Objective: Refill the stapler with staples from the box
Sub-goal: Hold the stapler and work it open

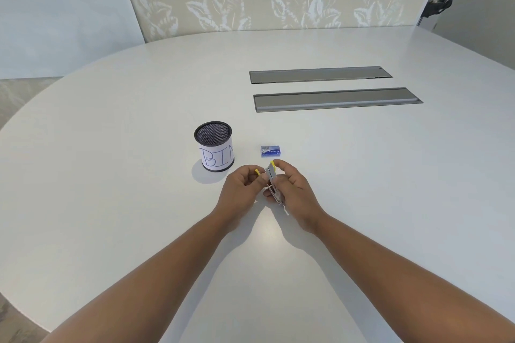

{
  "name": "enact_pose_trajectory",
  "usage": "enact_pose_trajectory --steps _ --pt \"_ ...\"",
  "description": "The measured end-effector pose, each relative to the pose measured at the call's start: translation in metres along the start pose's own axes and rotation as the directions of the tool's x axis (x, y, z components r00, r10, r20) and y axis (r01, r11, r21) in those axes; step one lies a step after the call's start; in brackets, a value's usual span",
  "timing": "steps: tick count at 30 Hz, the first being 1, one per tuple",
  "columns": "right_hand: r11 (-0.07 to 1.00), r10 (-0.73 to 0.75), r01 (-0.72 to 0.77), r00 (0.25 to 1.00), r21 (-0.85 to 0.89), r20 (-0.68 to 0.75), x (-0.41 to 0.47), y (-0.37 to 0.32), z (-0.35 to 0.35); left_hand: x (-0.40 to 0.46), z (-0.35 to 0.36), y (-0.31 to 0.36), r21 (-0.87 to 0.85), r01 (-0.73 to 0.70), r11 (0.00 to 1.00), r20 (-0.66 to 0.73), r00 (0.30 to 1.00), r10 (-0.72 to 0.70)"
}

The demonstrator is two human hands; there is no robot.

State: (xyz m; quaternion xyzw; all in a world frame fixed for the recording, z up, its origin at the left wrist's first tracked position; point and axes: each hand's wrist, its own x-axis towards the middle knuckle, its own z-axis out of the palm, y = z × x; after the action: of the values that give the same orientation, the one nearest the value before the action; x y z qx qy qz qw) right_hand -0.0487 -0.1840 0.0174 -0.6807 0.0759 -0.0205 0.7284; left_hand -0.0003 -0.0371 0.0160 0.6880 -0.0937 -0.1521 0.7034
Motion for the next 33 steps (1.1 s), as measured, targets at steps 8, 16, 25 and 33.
enact_pose_trajectory --steps 8,16,25,33 --pt "1.000 -0.023 0.023 0.999 -0.003 0.026 0.000 -0.001 0.002 0.009 0.012 0.004 -0.133 0.020 0.991 -0.084 0.996 -0.031" --pt "0.999 -0.045 0.045 0.999 -0.008 -0.030 -0.001 -0.005 0.002 0.009 0.020 0.003 -0.146 -0.010 0.989 -0.060 0.998 0.001" --pt "0.997 -0.025 0.027 0.999 0.074 -0.025 0.000 -0.009 -0.002 0.012 0.016 0.009 -0.117 0.108 0.987 0.015 0.994 -0.106" --pt "0.997 -0.013 0.013 1.000 0.076 -0.004 0.000 -0.009 -0.002 0.011 0.022 0.013 -0.087 0.087 0.992 -0.015 0.996 -0.089"
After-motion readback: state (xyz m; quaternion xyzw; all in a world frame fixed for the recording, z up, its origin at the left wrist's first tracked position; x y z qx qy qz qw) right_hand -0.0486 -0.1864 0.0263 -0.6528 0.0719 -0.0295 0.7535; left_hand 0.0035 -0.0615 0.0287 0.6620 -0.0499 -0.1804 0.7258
